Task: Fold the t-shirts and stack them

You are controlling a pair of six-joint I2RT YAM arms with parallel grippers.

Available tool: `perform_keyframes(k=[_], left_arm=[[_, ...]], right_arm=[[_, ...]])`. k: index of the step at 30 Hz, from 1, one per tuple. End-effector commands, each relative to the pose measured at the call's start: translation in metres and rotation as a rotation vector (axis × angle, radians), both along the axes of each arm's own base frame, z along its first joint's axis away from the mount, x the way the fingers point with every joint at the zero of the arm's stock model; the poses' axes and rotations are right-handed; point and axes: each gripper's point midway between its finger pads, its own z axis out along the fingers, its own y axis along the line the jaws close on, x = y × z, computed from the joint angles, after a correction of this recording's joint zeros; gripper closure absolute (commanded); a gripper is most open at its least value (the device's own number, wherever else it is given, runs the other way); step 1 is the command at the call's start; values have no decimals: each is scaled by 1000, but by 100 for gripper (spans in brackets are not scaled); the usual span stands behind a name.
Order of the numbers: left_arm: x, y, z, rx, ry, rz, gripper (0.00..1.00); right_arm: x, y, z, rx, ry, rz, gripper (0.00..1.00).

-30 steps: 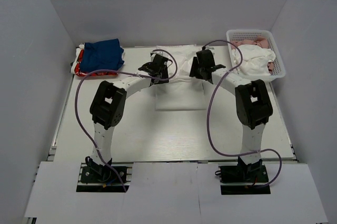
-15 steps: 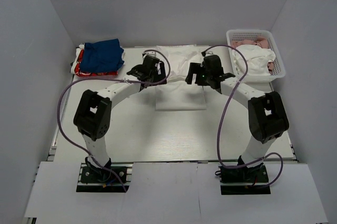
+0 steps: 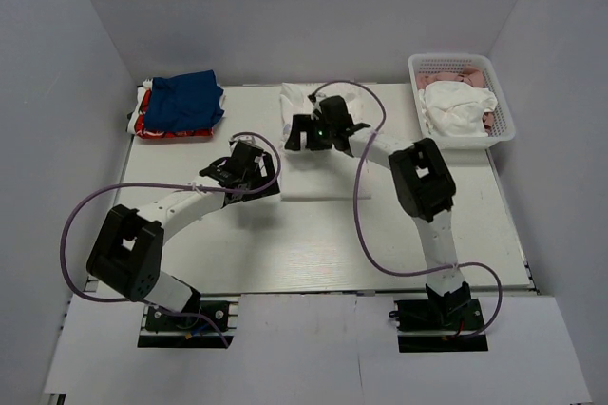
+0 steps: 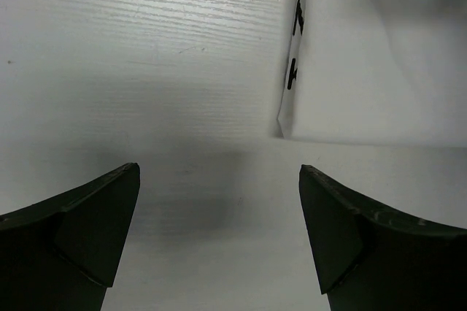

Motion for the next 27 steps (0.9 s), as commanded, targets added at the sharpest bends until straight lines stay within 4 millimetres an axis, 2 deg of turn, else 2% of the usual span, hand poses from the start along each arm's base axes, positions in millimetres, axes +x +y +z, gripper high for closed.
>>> perform_keyframes(k=[1, 2, 3, 4, 5, 9, 10, 11, 12, 13, 14, 15, 16, 17, 19, 20, 21, 22, 23, 24, 26, 27], left_arm=[[-4, -2, 10, -44, -9, 13, 0], [-3, -1, 11, -40, -13, 29, 0], [-3, -1, 11, -40, -13, 29, 0], [-2, 1, 14, -37, -25, 35, 0], [-2, 1, 14, -37, -25, 35, 0], [7, -5, 13, -41, -47, 10, 0], [9, -6, 11, -41, -46, 10, 0], [15, -11, 13, -52, -62, -5, 0], [19, -16, 15, -58, -67, -21, 0], [22, -17, 7, -50, -52, -21, 0], [27, -23, 9, -55, -60, -41, 0], [29, -30, 6, -75, -49, -59, 0], [30, -33, -2, -66, -26, -77, 0], [34, -36, -2, -69, -33, -93, 0], [36, -44, -6, -97, -29, -114, 0], [37, -47, -8, -106, -27, -122, 2], [41, -50, -10, -112, -38, -123, 3], [38, -52, -15, -123, -25, -135, 7], [37, -56, -17, -137, -17, -149, 11], [38, -56, -24, -127, -8, -155, 22], [39, -62, -26, -141, 13, -172, 32], [40, -63, -30, -137, 21, -171, 42]], right_arm=[[80, 10, 44, 86, -135, -147, 10], [105, 10, 57, 113, -170, -191, 10], [121, 8, 73, 120, -202, -227, 10], [132, 8, 79, 136, -213, -256, 10], [141, -4, 78, 141, -203, -293, 10], [126, -31, 103, 140, -221, -311, 10], [96, -49, 69, 81, -145, -317, 10], [93, -60, 109, 123, -237, -320, 10], [70, -73, 75, 79, -178, -325, 10], [58, -83, 105, 100, -225, -338, 10], [28, -108, 79, 58, -190, -366, 10], [16, -116, 98, 71, -225, -371, 10], [8, -126, 93, 45, -224, -386, 10], [-19, -145, 79, 3, -176, -401, 10], [-31, -160, 70, -44, -159, -431, 10], [-48, -183, 56, -112, -116, -498, 10], [-52, -190, 52, -125, -101, -525, 10], [-59, -200, 42, -142, -70, -571, 10], [-64, -206, 42, -143, -73, -587, 10], [-68, -207, 39, -144, -64, -586, 10], [-77, -212, 34, -144, -48, -591, 10], [-81, -212, 30, -139, -32, -590, 10]])
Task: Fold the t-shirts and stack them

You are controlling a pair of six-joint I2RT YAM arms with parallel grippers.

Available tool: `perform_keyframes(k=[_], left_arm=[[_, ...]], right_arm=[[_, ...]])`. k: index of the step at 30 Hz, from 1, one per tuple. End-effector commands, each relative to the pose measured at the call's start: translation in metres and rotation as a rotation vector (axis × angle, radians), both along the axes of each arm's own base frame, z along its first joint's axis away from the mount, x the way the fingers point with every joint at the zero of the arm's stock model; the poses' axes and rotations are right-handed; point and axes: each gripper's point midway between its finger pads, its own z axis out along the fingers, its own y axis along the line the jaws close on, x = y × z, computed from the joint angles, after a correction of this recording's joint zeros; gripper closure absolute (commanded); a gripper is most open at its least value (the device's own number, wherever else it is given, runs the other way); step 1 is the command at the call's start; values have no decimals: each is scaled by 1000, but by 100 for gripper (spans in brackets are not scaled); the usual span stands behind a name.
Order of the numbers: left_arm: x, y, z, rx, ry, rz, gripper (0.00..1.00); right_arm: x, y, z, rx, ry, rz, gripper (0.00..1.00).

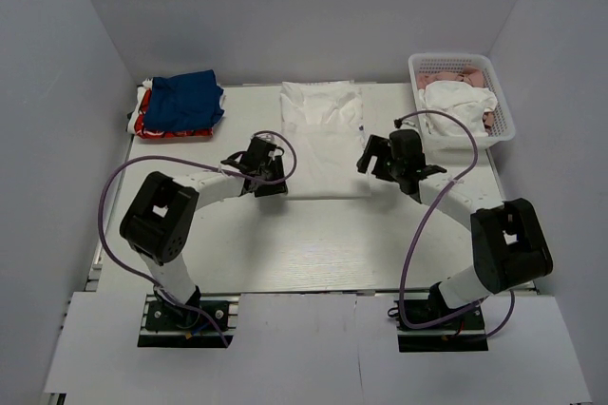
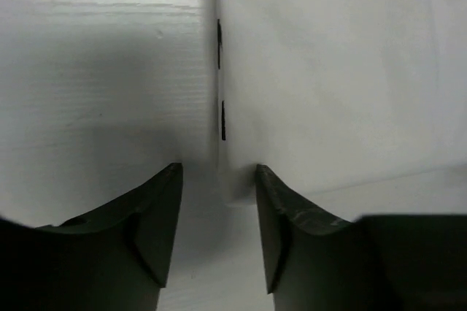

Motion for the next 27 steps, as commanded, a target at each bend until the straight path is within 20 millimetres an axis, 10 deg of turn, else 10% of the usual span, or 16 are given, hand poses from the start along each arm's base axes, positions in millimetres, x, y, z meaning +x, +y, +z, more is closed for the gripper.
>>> perform_keyframes(k=[1, 8, 13, 27], left_arm=[[10, -17, 11, -58, -20, -49, 47], [-8, -19, 0, -60, 14, -100, 66], [-14, -20, -5, -66, 44, -114, 98], [-19, -17, 9, -79, 5, -122, 100]], right_arm=[[-11, -12, -6, 4, 27, -47, 10], [-29, -10, -29, 19, 108, -29, 12], [-36, -7, -45, 22, 174, -22, 23], [-69, 8, -81, 86, 351, 40, 56]])
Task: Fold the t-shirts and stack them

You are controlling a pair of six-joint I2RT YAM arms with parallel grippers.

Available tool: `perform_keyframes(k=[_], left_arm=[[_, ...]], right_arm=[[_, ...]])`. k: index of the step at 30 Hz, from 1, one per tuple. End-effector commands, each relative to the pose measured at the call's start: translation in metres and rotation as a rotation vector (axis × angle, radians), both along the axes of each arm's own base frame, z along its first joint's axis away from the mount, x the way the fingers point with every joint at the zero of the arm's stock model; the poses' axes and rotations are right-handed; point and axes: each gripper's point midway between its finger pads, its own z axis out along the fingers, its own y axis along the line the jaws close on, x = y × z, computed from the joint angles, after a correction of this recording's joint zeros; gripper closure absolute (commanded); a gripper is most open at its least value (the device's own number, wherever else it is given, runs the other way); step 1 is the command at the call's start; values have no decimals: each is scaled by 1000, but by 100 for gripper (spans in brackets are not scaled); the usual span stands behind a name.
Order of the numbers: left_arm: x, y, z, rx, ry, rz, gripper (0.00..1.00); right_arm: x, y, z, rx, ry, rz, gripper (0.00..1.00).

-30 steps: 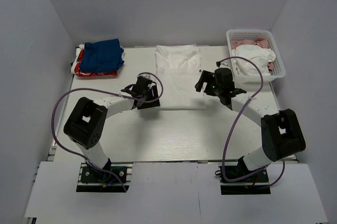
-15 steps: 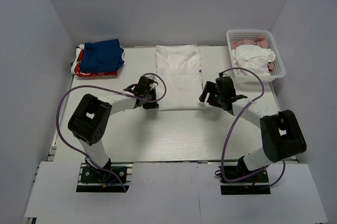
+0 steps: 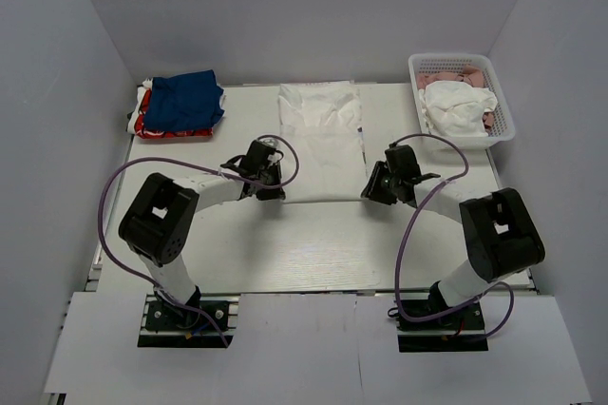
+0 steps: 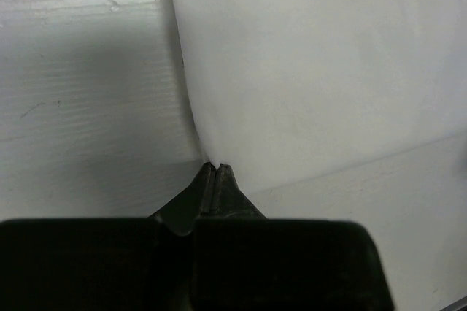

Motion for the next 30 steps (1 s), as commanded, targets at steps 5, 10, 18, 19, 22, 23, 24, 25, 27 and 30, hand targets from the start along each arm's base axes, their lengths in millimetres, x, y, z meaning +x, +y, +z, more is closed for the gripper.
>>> perform_keyframes(k=[5, 10, 18, 19, 22, 23, 24, 25, 27, 30], left_arm=[[-17, -11, 15, -67, -15, -72, 100], [-43, -18, 27, -135, 14, -139, 100], [-99, -16, 72, -172, 28, -266, 100], [-103, -17, 87, -200, -4, -289, 100], [-112, -22, 111, -240, -47, -316, 100], [-107, -20, 126, -244, -101, -302, 100], [-101, -19, 133, -245, -127, -275, 100], [-93, -20, 145, -247, -157, -249, 100], [-78, -16, 157, -225, -211, -192, 100], [-46, -15, 188, -228, -292, -108, 100]], right_arm=[[-10, 7, -14, 63, 22, -9, 100], [-27, 11, 2, 102, -44, 26, 100], [-89, -6, 52, 113, -153, 56, 100], [-91, -3, 61, 122, -174, 71, 100], [-96, -4, 104, 154, -270, 79, 100], [-96, -3, 116, 157, -287, 86, 100], [-89, -9, 124, 129, -327, 63, 100], [-82, -7, 146, 140, -373, 60, 100], [-72, -10, 152, 113, -393, 37, 100], [-47, -7, 201, 130, -485, -16, 100]])
